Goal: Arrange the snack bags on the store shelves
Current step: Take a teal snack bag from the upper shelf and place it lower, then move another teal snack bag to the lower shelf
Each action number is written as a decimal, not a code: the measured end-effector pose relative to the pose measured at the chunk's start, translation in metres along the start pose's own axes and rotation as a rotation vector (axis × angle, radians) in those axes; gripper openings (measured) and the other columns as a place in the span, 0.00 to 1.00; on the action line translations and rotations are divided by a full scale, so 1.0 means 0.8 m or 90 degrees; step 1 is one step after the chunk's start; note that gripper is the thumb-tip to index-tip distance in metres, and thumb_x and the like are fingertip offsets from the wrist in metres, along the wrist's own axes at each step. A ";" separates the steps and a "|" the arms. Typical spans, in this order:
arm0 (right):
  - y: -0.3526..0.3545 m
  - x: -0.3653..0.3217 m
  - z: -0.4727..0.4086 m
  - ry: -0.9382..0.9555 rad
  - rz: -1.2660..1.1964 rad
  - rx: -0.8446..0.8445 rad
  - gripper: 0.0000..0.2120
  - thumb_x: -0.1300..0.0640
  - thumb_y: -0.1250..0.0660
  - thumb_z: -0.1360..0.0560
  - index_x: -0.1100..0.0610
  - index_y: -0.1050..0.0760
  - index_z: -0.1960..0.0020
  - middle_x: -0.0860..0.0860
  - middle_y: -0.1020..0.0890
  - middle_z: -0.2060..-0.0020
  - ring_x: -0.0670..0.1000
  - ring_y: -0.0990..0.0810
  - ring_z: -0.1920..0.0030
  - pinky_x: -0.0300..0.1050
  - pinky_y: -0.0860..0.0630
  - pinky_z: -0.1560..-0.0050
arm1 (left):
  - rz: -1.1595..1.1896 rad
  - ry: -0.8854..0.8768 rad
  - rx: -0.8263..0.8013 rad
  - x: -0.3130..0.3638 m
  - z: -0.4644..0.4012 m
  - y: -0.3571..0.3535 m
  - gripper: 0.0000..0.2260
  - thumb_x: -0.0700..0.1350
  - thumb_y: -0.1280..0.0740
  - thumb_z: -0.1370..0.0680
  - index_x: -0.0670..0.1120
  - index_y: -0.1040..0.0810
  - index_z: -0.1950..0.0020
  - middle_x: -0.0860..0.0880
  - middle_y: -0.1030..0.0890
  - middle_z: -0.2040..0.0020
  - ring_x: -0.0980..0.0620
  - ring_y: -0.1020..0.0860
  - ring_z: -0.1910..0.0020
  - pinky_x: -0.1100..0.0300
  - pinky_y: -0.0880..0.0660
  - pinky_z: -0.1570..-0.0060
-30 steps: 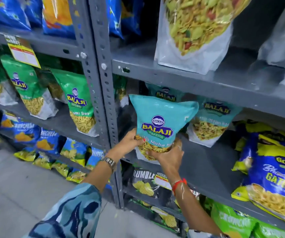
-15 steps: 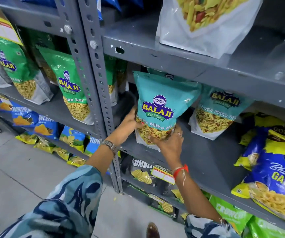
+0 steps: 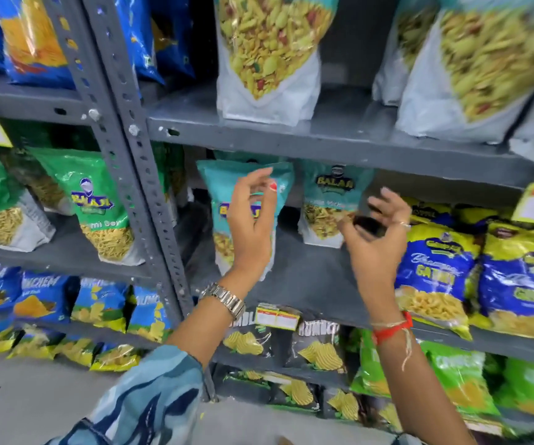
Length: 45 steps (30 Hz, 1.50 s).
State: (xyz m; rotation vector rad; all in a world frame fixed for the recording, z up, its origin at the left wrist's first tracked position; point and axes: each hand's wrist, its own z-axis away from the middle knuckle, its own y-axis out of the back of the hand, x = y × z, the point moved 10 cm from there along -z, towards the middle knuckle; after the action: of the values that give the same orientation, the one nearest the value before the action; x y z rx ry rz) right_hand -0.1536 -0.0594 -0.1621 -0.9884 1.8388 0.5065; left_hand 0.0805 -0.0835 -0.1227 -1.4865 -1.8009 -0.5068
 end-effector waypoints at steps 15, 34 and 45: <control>0.250 -0.160 -0.148 0.184 0.107 0.248 0.24 0.59 0.26 0.35 0.54 0.29 0.41 0.57 0.23 0.43 0.55 0.25 0.48 0.23 0.31 0.59 | 0.216 0.023 -0.331 0.167 -0.019 -0.302 0.15 0.44 0.37 0.24 0.43 0.30 0.38 0.52 0.25 0.45 0.66 0.26 0.52 0.75 0.31 0.53; 0.251 -0.124 -0.261 -0.042 0.079 -0.126 0.46 0.37 0.20 0.58 0.46 0.29 0.42 0.49 0.19 0.43 0.45 0.20 0.46 0.42 0.22 0.45 | 0.142 0.062 -0.254 0.201 -0.004 -0.401 0.31 0.47 0.30 0.30 0.46 0.39 0.31 0.48 0.33 0.30 0.51 0.35 0.32 0.54 0.36 0.35; 0.251 -0.169 -0.167 0.023 0.193 -0.065 0.57 0.26 0.27 0.65 0.42 0.34 0.38 0.50 0.23 0.39 0.53 0.24 0.37 0.58 0.25 0.38 | 0.302 0.108 -0.260 0.213 0.034 -0.320 0.32 0.43 0.26 0.35 0.49 0.34 0.34 0.44 0.25 0.36 0.47 0.26 0.37 0.46 0.29 0.36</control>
State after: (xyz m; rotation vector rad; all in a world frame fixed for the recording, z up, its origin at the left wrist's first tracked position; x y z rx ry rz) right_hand -0.3592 0.0210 0.0045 -0.7917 2.0237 0.7770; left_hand -0.1828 -0.0151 0.0243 -2.0054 -1.1989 -0.7569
